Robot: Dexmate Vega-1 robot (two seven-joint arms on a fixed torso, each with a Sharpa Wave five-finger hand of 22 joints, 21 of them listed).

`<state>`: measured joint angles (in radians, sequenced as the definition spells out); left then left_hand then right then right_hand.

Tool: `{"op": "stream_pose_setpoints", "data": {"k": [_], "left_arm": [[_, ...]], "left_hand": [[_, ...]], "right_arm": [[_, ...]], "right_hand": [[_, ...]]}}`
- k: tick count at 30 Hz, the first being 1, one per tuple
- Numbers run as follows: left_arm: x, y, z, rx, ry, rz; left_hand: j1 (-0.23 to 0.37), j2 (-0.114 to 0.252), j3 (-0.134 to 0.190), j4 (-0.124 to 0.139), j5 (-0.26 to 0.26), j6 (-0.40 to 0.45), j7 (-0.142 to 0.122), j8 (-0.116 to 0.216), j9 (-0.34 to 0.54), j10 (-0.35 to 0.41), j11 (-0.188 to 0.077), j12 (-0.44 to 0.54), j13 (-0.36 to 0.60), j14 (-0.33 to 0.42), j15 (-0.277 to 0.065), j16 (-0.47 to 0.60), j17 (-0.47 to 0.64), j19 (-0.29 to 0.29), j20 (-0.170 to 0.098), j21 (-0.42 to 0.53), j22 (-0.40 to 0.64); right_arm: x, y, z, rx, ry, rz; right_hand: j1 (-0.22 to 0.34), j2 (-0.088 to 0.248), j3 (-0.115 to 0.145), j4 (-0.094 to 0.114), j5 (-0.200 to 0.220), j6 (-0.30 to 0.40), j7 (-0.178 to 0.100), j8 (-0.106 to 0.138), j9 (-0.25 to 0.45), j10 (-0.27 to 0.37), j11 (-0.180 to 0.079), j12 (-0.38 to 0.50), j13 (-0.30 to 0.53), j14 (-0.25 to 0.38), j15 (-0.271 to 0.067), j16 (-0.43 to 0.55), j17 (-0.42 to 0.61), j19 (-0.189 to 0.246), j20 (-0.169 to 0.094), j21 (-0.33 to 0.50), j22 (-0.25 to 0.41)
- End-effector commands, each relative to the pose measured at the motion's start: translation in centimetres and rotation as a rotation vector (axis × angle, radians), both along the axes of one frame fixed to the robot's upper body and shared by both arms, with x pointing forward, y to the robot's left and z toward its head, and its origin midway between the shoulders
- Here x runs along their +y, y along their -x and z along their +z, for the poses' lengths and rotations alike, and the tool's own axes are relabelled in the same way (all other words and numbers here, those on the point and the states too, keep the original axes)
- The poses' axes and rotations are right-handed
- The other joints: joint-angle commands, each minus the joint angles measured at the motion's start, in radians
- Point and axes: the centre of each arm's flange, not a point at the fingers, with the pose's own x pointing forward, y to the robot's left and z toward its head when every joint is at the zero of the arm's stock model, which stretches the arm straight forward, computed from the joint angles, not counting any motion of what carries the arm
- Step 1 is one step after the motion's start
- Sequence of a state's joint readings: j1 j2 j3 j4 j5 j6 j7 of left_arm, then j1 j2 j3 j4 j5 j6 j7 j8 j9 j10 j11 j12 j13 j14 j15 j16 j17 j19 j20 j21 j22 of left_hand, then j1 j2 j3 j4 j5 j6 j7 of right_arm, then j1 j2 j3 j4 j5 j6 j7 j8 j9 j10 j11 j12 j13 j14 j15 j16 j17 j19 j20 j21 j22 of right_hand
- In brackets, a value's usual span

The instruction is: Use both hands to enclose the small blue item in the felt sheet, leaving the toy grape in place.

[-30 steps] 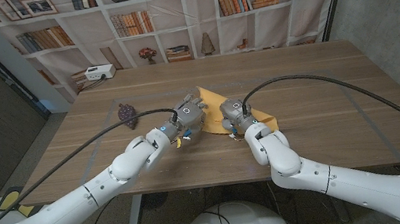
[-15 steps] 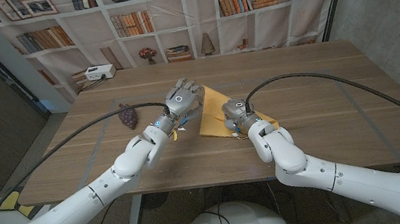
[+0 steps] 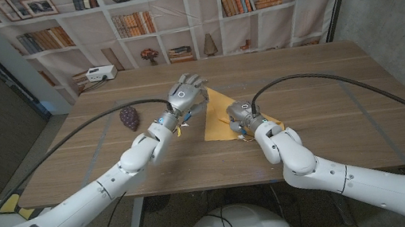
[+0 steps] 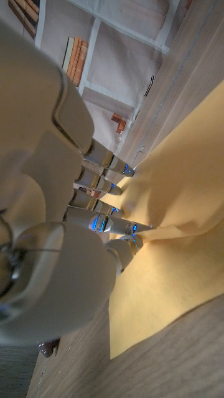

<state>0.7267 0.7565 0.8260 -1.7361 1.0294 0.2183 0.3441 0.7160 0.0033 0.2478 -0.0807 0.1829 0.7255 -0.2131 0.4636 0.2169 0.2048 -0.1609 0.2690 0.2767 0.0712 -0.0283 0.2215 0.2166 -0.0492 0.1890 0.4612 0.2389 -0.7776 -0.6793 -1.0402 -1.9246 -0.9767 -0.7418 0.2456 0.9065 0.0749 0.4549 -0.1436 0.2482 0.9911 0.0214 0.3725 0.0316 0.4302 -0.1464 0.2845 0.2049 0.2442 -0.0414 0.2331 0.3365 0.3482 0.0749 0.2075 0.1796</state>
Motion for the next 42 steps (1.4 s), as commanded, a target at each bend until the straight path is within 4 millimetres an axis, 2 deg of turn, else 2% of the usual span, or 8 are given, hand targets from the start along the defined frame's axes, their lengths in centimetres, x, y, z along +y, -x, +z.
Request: {"op": "stream_pose_setpoints", "data": {"k": [1,6,11,12,22,28,34,42], "left_arm": [[-1.9,-0.9,1.2,0.464,-0.197,0.094],[-2.1,-0.4,1.6,0.519,-0.244,0.128],[-2.3,0.3,1.8,0.561,-0.288,0.149],[-2.3,0.3,1.9,0.581,-0.295,0.154],[-2.5,1.2,1.6,0.572,-0.347,0.189],[-2.8,1.1,0.9,0.514,-0.376,0.222],[-3.1,0.8,0.0,0.486,-0.389,0.214],[-3.8,1.0,-1.3,0.421,-0.420,0.182]], "left_hand": [[-0.050,-0.036,-0.031,0.006,0.018,-0.082,0.009,-0.050,-0.008,-0.072,0.031,-0.030,0.006,-0.074,0.041,-0.025,0.000,-0.090,0.023,-0.024,0.006],[-0.049,-0.063,-0.045,-0.007,0.031,-0.109,-0.005,-0.071,-0.011,-0.129,0.053,-0.049,0.007,-0.126,0.071,-0.034,-0.004,-0.134,0.024,-0.038,0.008],[-0.026,-0.054,-0.036,-0.020,0.039,-0.099,0.001,-0.073,-0.010,-0.153,0.056,-0.054,0.007,-0.164,0.085,-0.039,-0.008,-0.154,0.024,-0.044,0.009],[-0.023,-0.051,-0.034,-0.022,0.040,-0.090,0.008,-0.069,-0.009,-0.154,0.056,-0.054,0.007,-0.165,0.086,-0.038,-0.009,-0.157,0.024,-0.045,0.010],[-0.024,-0.075,-0.049,-0.032,0.043,-0.006,0.033,-0.026,0.008,-0.160,0.059,-0.050,0.005,-0.179,0.093,-0.030,-0.011,-0.168,0.025,-0.045,0.012],[-0.023,-0.089,-0.061,-0.036,0.054,-0.097,0.012,-0.062,0.009,-0.168,0.060,-0.049,0.004,-0.184,0.087,-0.025,-0.011,-0.166,0.024,-0.042,0.014],[-0.015,-0.089,-0.068,-0.038,0.070,-0.230,-0.003,-0.132,0.000,-0.200,0.062,-0.053,0.003,-0.193,0.078,-0.024,-0.013,-0.164,0.024,-0.037,0.015],[-0.003,-0.083,-0.066,-0.042,0.076,-0.214,-0.004,-0.129,-0.001,-0.202,0.057,-0.050,0.002,-0.192,0.080,-0.023,-0.015,-0.153,0.023,-0.030,0.016]], "right_arm": [[-0.2,-0.1,-0.2,0.003,0.004,-0.004],[-0.1,-0.2,-0.2,-0.001,0.007,-0.001],[-0.1,-0.3,-0.2,0.000,0.007,0.001],[-0.1,-0.3,-0.2,-0.003,0.008,0.001],[-0.1,-0.4,-0.3,-0.001,0.008,0.004],[-0.2,-0.3,-0.3,-0.001,0.003,0.004],[-0.5,-0.2,-0.4,-0.003,-0.003,-0.001],[-0.8,-0.1,-0.5,-0.004,-0.009,-0.005]], "right_hand": [[0.013,0.006,-0.006,-0.003,0.000,0.133,-0.107,0.003,0.159,0.007,-0.007,-0.004,0.003,-0.006,-0.085,0.005,0.001,0.002,-0.001,0.002,0.002],[0.017,0.005,-0.006,-0.006,0.002,0.138,-0.106,0.004,0.159,0.012,-0.008,-0.004,0.003,-0.005,-0.085,0.006,0.000,0.003,-0.001,0.002,0.002],[0.020,0.002,-0.003,-0.009,0.006,0.142,-0.103,0.004,0.159,0.020,-0.009,-0.004,0.003,0.000,-0.089,0.006,-0.002,0.003,0.000,0.002,0.002],[0.021,0.001,-0.001,-0.010,0.010,0.145,-0.101,0.003,0.159,0.021,0.007,-0.006,0.004,0.001,-0.088,0.005,-0.004,0.004,0.000,0.002,0.002],[0.020,-0.002,0.003,-0.009,0.017,0.151,-0.099,0.002,0.158,0.028,-0.006,-0.008,0.004,0.003,-0.086,0.005,-0.005,0.004,-0.001,0.002,0.002],[0.020,-0.005,0.005,-0.010,0.020,0.154,-0.098,0.002,0.158,0.036,-0.005,-0.007,0.005,0.005,-0.085,0.005,-0.006,0.002,0.002,0.001,0.001],[0.020,-0.006,0.007,-0.010,0.025,0.160,-0.094,0.002,0.158,0.040,-0.003,-0.008,0.005,0.007,-0.084,0.005,-0.007,0.001,0.004,0.000,0.001],[0.021,-0.012,0.011,-0.012,0.031,0.167,-0.093,0.001,0.157,0.049,-0.002,-0.008,0.006,0.011,-0.083,0.005,-0.008,0.003,0.006,0.001,0.001]]}}
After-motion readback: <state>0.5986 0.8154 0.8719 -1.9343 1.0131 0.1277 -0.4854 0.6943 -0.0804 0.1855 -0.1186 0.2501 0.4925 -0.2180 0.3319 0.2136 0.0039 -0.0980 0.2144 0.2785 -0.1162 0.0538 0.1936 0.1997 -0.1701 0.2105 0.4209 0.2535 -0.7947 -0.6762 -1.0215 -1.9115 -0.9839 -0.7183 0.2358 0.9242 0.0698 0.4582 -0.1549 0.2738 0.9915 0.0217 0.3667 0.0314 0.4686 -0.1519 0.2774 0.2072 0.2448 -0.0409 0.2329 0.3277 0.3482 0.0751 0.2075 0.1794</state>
